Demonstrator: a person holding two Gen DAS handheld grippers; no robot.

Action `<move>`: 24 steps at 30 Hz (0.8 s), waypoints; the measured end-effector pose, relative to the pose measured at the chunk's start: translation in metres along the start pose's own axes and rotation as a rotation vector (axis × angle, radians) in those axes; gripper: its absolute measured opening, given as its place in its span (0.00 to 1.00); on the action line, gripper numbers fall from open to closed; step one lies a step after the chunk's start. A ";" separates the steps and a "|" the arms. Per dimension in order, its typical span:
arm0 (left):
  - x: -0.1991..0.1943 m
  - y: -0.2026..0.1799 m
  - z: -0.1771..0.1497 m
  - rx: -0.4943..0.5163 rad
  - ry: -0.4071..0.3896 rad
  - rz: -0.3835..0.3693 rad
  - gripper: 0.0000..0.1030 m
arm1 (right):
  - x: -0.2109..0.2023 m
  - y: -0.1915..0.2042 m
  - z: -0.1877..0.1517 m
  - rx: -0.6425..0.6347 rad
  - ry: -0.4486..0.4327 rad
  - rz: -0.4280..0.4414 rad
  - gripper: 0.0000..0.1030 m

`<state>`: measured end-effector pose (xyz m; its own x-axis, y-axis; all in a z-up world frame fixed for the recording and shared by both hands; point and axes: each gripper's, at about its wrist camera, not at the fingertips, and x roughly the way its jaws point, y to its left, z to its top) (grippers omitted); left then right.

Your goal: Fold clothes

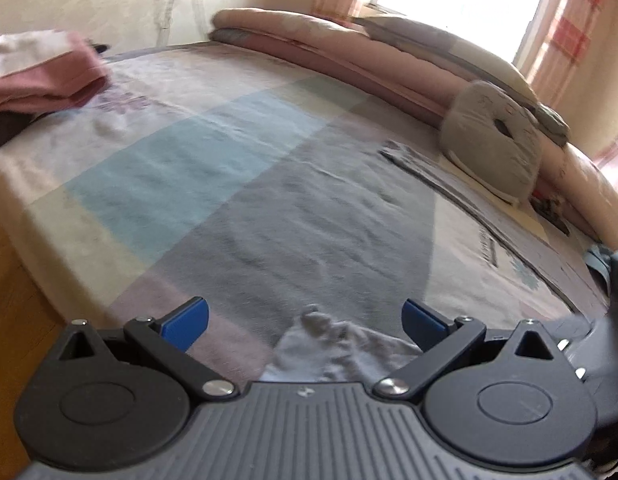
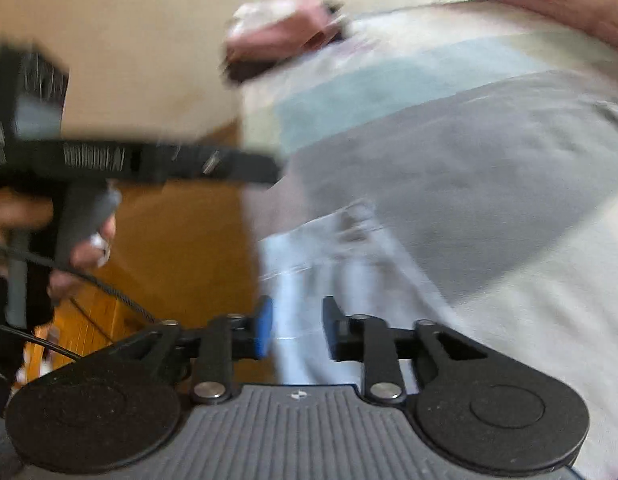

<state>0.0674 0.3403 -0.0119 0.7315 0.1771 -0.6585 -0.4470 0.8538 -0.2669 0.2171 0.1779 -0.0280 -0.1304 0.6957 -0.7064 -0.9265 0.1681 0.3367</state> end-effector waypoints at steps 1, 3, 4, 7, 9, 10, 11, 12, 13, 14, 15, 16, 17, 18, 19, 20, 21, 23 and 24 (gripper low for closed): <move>0.002 -0.006 0.001 0.017 0.007 -0.016 0.99 | -0.016 -0.011 -0.004 0.029 -0.023 -0.043 0.42; 0.008 -0.016 0.000 0.037 0.029 -0.049 0.99 | -0.052 -0.033 -0.017 0.084 -0.054 -0.147 0.43; 0.011 -0.022 -0.001 0.044 0.043 -0.068 0.99 | -0.069 -0.045 -0.026 0.112 -0.056 -0.206 0.43; 0.021 -0.045 -0.008 0.081 0.088 -0.126 0.99 | -0.114 -0.074 -0.057 0.206 -0.048 -0.373 0.43; 0.030 -0.063 -0.014 0.106 0.124 -0.162 0.99 | -0.135 -0.084 -0.082 0.266 -0.041 -0.450 0.43; 0.033 -0.071 -0.018 0.122 0.139 -0.176 0.99 | -0.145 -0.086 -0.095 0.290 -0.037 -0.481 0.43; 0.035 -0.082 -0.022 0.146 0.156 -0.187 0.99 | -0.157 -0.083 -0.111 0.303 -0.033 -0.509 0.44; 0.037 -0.093 -0.026 0.175 0.171 -0.194 0.99 | -0.166 -0.080 -0.126 0.315 -0.029 -0.535 0.44; 0.038 -0.103 -0.031 0.205 0.185 -0.201 0.99 | -0.172 -0.075 -0.138 0.325 -0.023 -0.558 0.44; 0.038 -0.114 -0.037 0.242 0.197 -0.214 0.99 | -0.179 -0.069 -0.151 0.334 -0.017 -0.581 0.45; 0.037 -0.126 -0.043 0.281 0.209 -0.228 0.99 | -0.187 -0.063 -0.164 0.340 -0.013 -0.605 0.45; 0.035 -0.136 -0.049 0.313 0.215 -0.245 0.99 | -0.195 -0.056 -0.177 0.346 -0.009 -0.628 0.45; 0.032 -0.146 -0.055 0.343 0.220 -0.263 0.99 | -0.203 -0.050 -0.191 0.351 -0.005 -0.652 0.45; 0.030 -0.155 -0.061 0.374 0.224 -0.281 0.99 | -0.210 -0.044 -0.203 0.354 -0.002 -0.675 0.45; 0.028 -0.164 -0.066 0.394 0.225 -0.305 0.99 | -0.212 -0.038 -0.213 0.351 -0.006 -0.699 0.45; 0.025 -0.172 -0.072 0.412 0.225 -0.330 0.99 | -0.214 -0.031 -0.222 0.342 -0.018 -0.719 0.45; 0.023 -0.181 -0.077 0.430 0.225 -0.355 0.99 | -0.214 -0.027 -0.229 0.329 -0.033 -0.724 0.45; 0.020 -0.189 -0.087 0.445 0.219 -0.387 0.99 | -0.218 -0.014 -0.243 0.285 -0.078 -0.705 0.45; 0.019 -0.193 -0.091 0.454 0.214 -0.399 0.99 | -0.219 -0.008 -0.249 0.254 -0.098 -0.690 0.45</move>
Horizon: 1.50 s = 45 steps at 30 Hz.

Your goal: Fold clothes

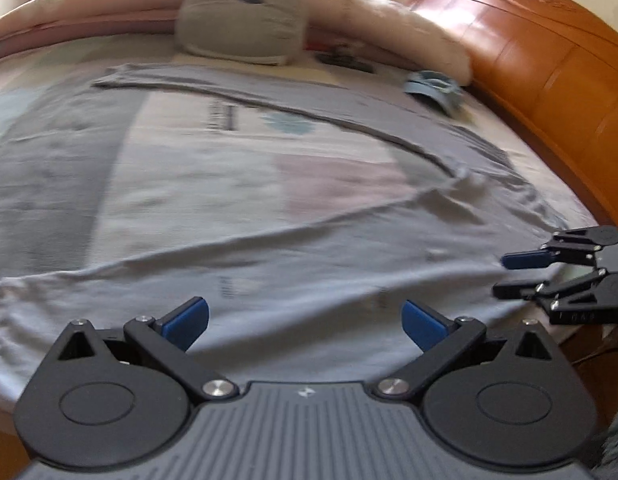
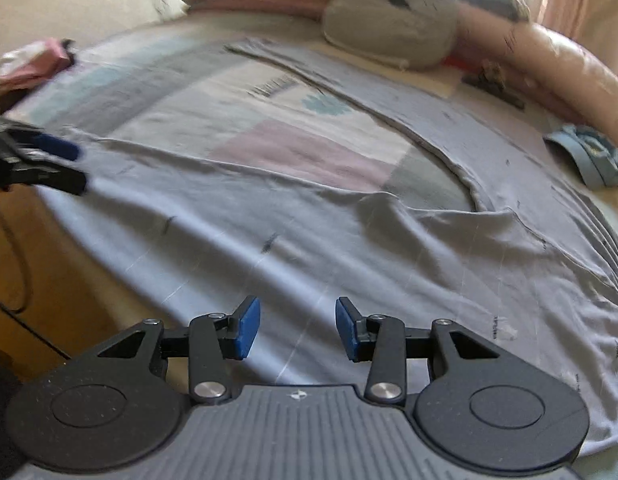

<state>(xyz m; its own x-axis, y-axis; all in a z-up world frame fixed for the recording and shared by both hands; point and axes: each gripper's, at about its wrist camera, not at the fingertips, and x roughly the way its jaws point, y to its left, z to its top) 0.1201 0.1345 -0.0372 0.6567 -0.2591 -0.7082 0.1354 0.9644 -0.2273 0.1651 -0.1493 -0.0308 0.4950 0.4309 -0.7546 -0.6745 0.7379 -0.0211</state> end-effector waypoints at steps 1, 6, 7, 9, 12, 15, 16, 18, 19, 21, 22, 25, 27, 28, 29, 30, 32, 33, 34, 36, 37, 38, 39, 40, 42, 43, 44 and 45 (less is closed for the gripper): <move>0.001 -0.005 -0.003 0.012 -0.005 -0.009 0.99 | -0.002 0.003 -0.005 -0.038 -0.024 0.025 0.44; 0.000 -0.023 -0.013 0.084 -0.062 -0.014 0.99 | 0.005 0.025 -0.024 -0.318 -0.097 0.096 0.32; -0.001 -0.025 -0.015 0.085 -0.076 -0.014 0.99 | 0.008 0.029 -0.025 -0.368 -0.099 0.113 0.26; -0.002 -0.028 -0.019 0.079 -0.101 -0.022 0.99 | 0.012 0.037 -0.028 -0.463 -0.108 0.135 0.23; -0.004 -0.027 -0.026 0.045 -0.122 -0.040 0.99 | 0.016 0.046 -0.032 -0.572 -0.139 0.156 0.21; -0.001 -0.024 -0.032 0.011 -0.118 -0.040 0.99 | 0.015 0.052 -0.034 -0.643 -0.162 0.157 0.19; 0.000 -0.023 -0.034 0.002 -0.116 -0.038 0.99 | 0.014 0.054 -0.034 -0.652 -0.163 0.168 0.19; 0.003 -0.021 -0.034 -0.005 -0.110 -0.041 0.99 | 0.010 0.055 -0.036 -0.667 -0.163 0.218 0.19; 0.004 -0.020 -0.034 -0.008 -0.107 -0.043 0.99 | 0.011 0.056 -0.037 -0.677 -0.163 0.219 0.19; 0.007 -0.019 -0.033 0.001 -0.107 -0.038 0.99 | 0.012 0.059 -0.037 -0.692 -0.167 0.197 0.19; 0.008 -0.019 -0.032 0.001 -0.107 -0.040 0.99 | 0.013 0.060 -0.036 -0.699 -0.167 0.190 0.19; 0.011 -0.017 -0.031 -0.004 -0.108 -0.058 0.99 | 0.015 0.065 -0.035 -0.771 -0.172 0.172 0.19; 0.014 -0.016 -0.031 -0.006 -0.105 -0.059 0.99 | 0.017 0.068 -0.032 -0.802 -0.165 0.179 0.15; 0.015 -0.015 -0.031 -0.007 -0.102 -0.055 0.99 | 0.019 0.068 -0.030 -0.809 -0.155 0.179 0.04; 0.016 -0.015 -0.031 -0.008 -0.101 -0.047 0.99 | 0.021 0.069 -0.027 -0.817 -0.148 0.168 0.02; 0.016 -0.015 -0.030 -0.008 -0.101 -0.040 0.99 | 0.023 0.067 -0.024 -0.808 -0.137 0.173 0.02; 0.013 -0.014 -0.030 -0.002 -0.099 -0.040 0.99 | 0.022 0.058 -0.013 -0.702 -0.102 0.266 0.02; 0.012 -0.013 -0.030 0.004 -0.098 -0.044 0.99 | 0.018 0.052 -0.009 -0.645 -0.096 0.320 0.02; 0.014 -0.011 -0.030 0.004 -0.084 -0.040 0.99 | 0.017 0.049 -0.008 -0.613 -0.087 0.342 0.03; 0.019 -0.007 -0.032 0.002 -0.051 -0.030 0.99 | 0.017 0.045 -0.009 -0.584 -0.061 0.334 0.09; 0.019 -0.007 -0.031 0.011 -0.050 -0.022 0.99 | 0.017 0.043 -0.009 -0.566 -0.049 0.333 0.15; 0.019 -0.007 -0.030 0.023 -0.053 -0.013 0.99 | 0.013 0.041 -0.008 -0.538 -0.050 0.338 0.20; 0.019 -0.008 -0.029 0.035 -0.056 -0.005 0.99 | 0.008 0.037 -0.007 -0.506 -0.070 0.335 0.23; 0.019 -0.008 -0.028 0.042 -0.064 -0.010 0.99 | 0.003 0.033 -0.005 -0.474 -0.090 0.332 0.29; 0.020 -0.009 -0.026 0.052 -0.083 -0.025 0.99 | -0.001 0.023 -0.002 -0.391 -0.135 0.291 0.41; 0.024 -0.008 -0.026 0.045 -0.078 -0.018 0.99 | 0.003 0.017 0.002 -0.344 -0.149 0.250 0.43; 0.029 -0.006 -0.028 0.026 -0.051 -0.005 0.99 | 0.008 0.012 0.003 -0.295 -0.153 0.203 0.43; 0.031 -0.005 -0.032 0.025 -0.040 0.001 0.99 | 0.014 0.005 0.003 -0.241 -0.149 0.157 0.43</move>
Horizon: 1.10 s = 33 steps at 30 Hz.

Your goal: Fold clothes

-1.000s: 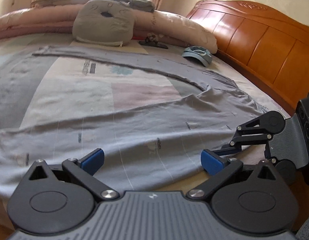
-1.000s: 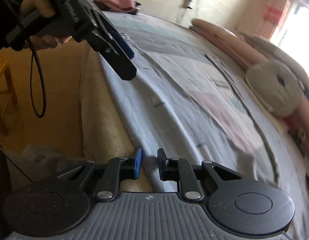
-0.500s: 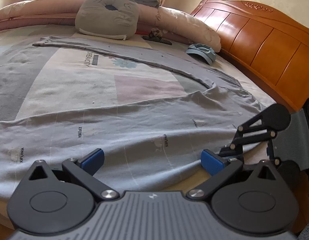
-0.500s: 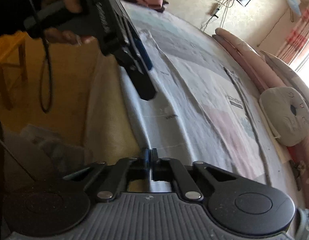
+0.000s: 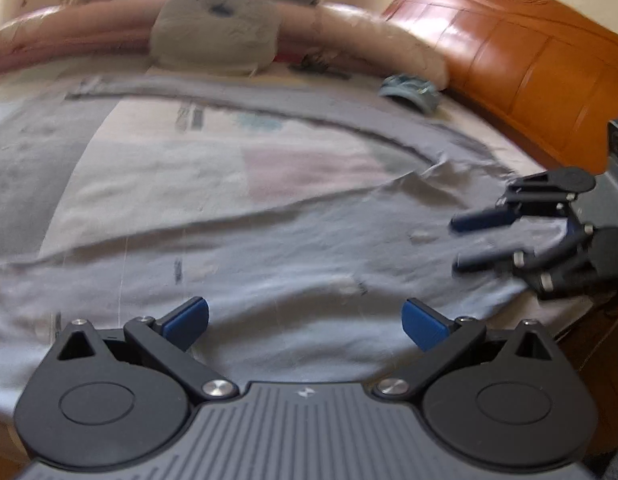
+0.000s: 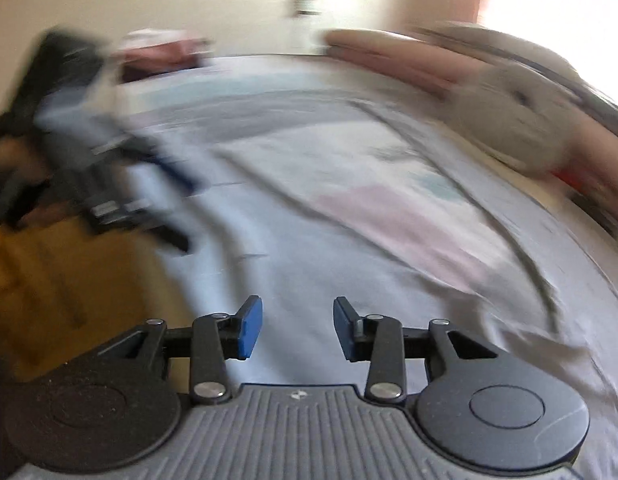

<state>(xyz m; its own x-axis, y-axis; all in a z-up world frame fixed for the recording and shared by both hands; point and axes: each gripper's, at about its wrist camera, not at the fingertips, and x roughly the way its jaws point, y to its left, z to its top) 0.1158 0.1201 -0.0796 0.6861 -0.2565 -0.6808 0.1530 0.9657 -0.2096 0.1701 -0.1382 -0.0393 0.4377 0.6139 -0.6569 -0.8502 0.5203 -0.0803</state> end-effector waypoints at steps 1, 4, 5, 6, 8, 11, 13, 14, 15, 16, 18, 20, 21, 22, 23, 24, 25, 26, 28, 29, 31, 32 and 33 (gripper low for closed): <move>-0.003 -0.001 -0.006 0.018 0.000 0.006 0.99 | 0.004 -0.006 -0.004 0.050 0.010 -0.046 0.43; -0.018 -0.005 -0.022 0.071 0.017 0.031 0.99 | 0.002 -0.015 -0.029 0.183 0.046 -0.097 0.55; -0.021 -0.006 -0.023 0.080 0.030 0.035 0.99 | -0.003 -0.016 -0.038 0.224 0.046 -0.087 0.66; -0.024 -0.005 -0.021 0.084 0.042 0.033 0.99 | -0.008 -0.016 -0.045 0.252 0.046 -0.077 0.68; -0.026 -0.001 -0.010 0.086 0.016 0.021 0.99 | -0.015 -0.026 -0.040 0.258 0.026 -0.105 0.68; -0.017 0.003 0.011 0.083 -0.041 0.034 0.99 | -0.015 -0.052 -0.025 0.282 -0.007 -0.185 0.68; -0.006 0.007 0.021 0.062 -0.062 0.052 0.99 | -0.001 -0.081 -0.017 0.339 -0.004 -0.237 0.68; -0.001 0.009 0.022 0.045 -0.057 0.071 0.99 | 0.007 -0.095 -0.014 0.364 0.003 -0.266 0.68; 0.005 0.012 0.024 0.029 -0.050 0.092 0.99 | 0.018 -0.106 -0.013 0.373 0.021 -0.306 0.68; 0.009 0.016 0.022 0.018 -0.042 0.110 0.99 | 0.027 -0.114 -0.014 0.369 0.036 -0.349 0.68; 0.014 0.023 0.017 0.007 -0.038 0.134 0.99 | 0.040 -0.129 -0.019 0.413 0.065 -0.361 0.69; 0.015 0.024 0.017 0.017 -0.038 0.145 0.99 | 0.049 -0.139 -0.021 0.445 0.054 -0.360 0.81; 0.015 0.025 0.019 0.016 -0.031 0.151 0.99 | 0.052 -0.142 -0.018 0.438 0.056 -0.369 0.82; 0.016 0.026 0.021 0.011 -0.021 0.159 0.99 | 0.057 -0.145 -0.014 0.442 0.058 -0.376 0.84; 0.017 0.027 0.026 0.001 -0.007 0.168 0.99 | 0.061 -0.149 -0.010 0.448 0.062 -0.382 0.85; 0.019 0.029 0.030 -0.008 0.009 0.178 0.99 | 0.063 -0.154 -0.007 0.460 0.073 -0.386 0.86; 0.017 0.031 0.035 -0.018 0.019 0.184 0.99 | 0.066 -0.159 -0.004 0.472 0.084 -0.391 0.86; 0.013 0.032 0.039 -0.027 0.028 0.190 0.99 | 0.067 -0.163 -0.001 0.479 0.095 -0.392 0.86; 0.002 0.034 0.041 -0.040 0.024 0.175 0.99 | 0.060 -0.161 0.006 0.461 0.119 -0.383 0.85; -0.002 0.037 0.040 -0.060 0.030 0.168 0.99 | 0.049 -0.155 0.008 0.440 0.119 -0.383 0.86; -0.004 0.045 0.035 -0.096 0.051 0.174 0.99 | 0.032 -0.143 0.007 0.412 0.118 -0.388 0.88; -0.001 0.050 0.031 -0.121 0.073 0.191 0.99 | 0.029 -0.141 0.005 0.418 0.132 -0.379 0.89; 0.002 0.053 0.028 -0.141 0.090 0.211 0.99 | 0.031 -0.140 0.002 0.432 0.150 -0.362 0.89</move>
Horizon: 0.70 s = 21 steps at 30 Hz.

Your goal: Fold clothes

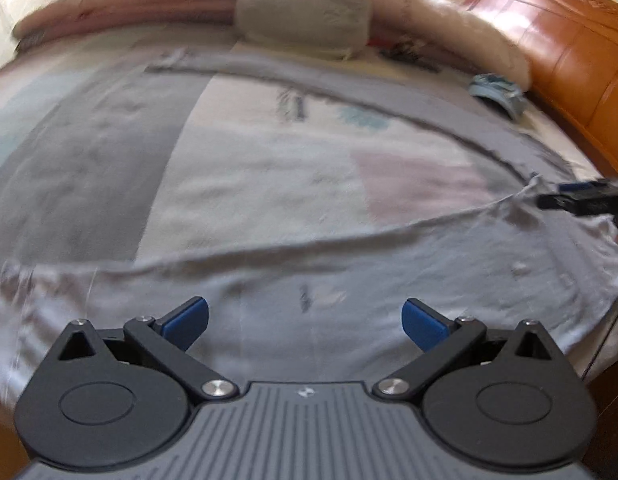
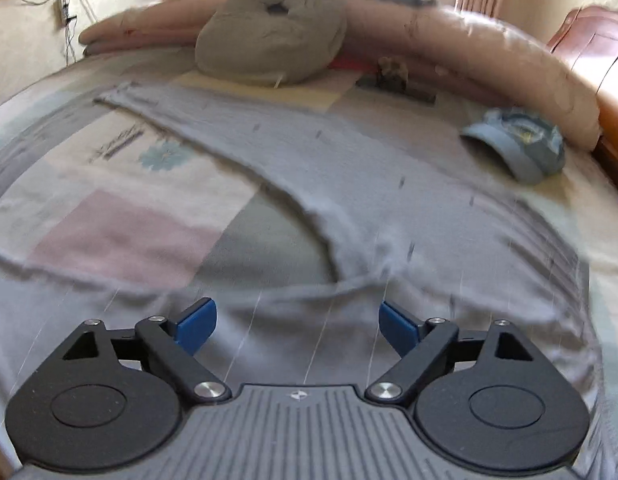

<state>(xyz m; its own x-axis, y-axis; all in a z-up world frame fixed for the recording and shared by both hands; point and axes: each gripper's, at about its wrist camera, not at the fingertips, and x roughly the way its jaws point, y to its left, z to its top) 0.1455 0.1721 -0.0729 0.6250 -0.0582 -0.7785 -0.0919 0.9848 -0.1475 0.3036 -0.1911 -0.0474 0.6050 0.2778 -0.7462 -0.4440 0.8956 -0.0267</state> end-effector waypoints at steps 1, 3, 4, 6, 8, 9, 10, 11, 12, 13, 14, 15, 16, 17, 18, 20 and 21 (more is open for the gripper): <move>0.001 0.001 -0.002 0.007 -0.016 0.013 0.99 | 0.004 0.000 -0.002 0.009 0.022 0.010 0.89; 0.005 0.000 0.000 0.023 -0.024 0.036 0.99 | 0.023 0.003 0.000 0.028 0.051 -0.001 0.89; 0.007 0.002 0.004 0.015 -0.022 0.054 0.99 | 0.032 0.004 0.002 0.038 0.054 -0.006 0.97; 0.010 0.005 0.012 -0.004 -0.019 0.091 0.99 | 0.043 0.005 0.010 0.062 0.038 -0.004 1.00; 0.000 0.010 0.018 -0.035 -0.025 0.066 0.99 | 0.042 0.008 0.021 0.058 0.058 -0.014 1.00; -0.008 0.014 0.018 -0.047 -0.035 0.056 0.99 | 0.038 0.009 0.024 0.053 0.069 -0.010 1.00; -0.016 0.017 0.017 -0.057 -0.047 0.047 0.99 | 0.029 0.011 0.025 0.045 0.070 0.012 1.00; -0.023 0.021 0.016 -0.068 -0.059 0.039 0.99 | 0.019 0.012 0.025 0.037 0.069 0.035 1.00; -0.027 0.026 0.014 -0.085 -0.062 0.049 0.99 | 0.008 0.014 0.022 0.027 0.065 0.059 1.00; -0.028 0.033 0.011 -0.109 -0.059 0.066 0.99 | -0.001 0.016 0.017 0.020 0.064 0.072 1.00; -0.026 0.041 0.009 -0.135 -0.065 0.080 0.99 | -0.009 0.018 0.013 0.015 0.065 0.083 1.00; -0.024 0.049 0.006 -0.161 -0.073 0.094 0.99 | -0.014 0.020 0.007 0.020 0.073 0.088 1.00; -0.022 0.058 0.004 -0.188 -0.082 0.108 0.99 | -0.017 0.021 0.002 0.033 0.084 0.089 1.00; -0.019 0.066 0.002 -0.212 -0.084 0.142 0.99 | -0.016 0.022 -0.004 0.054 0.101 0.096 1.00; -0.016 0.075 0.001 -0.256 -0.064 0.219 0.99 | -0.014 0.022 -0.010 0.082 0.126 0.105 1.00; -0.018 0.089 0.000 -0.325 -0.055 0.252 0.98 | -0.008 0.024 -0.021 0.126 0.174 0.100 1.00; -0.021 0.090 0.003 -0.347 -0.054 0.237 0.98 | -0.011 0.025 -0.023 0.122 0.166 0.094 1.00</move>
<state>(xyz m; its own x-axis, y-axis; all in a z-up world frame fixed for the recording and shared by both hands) 0.1261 0.2625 -0.0684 0.5942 0.1811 -0.7837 -0.4875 0.8560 -0.1718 0.2706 -0.1793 -0.0550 0.4432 0.3096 -0.8413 -0.4041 0.9067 0.1207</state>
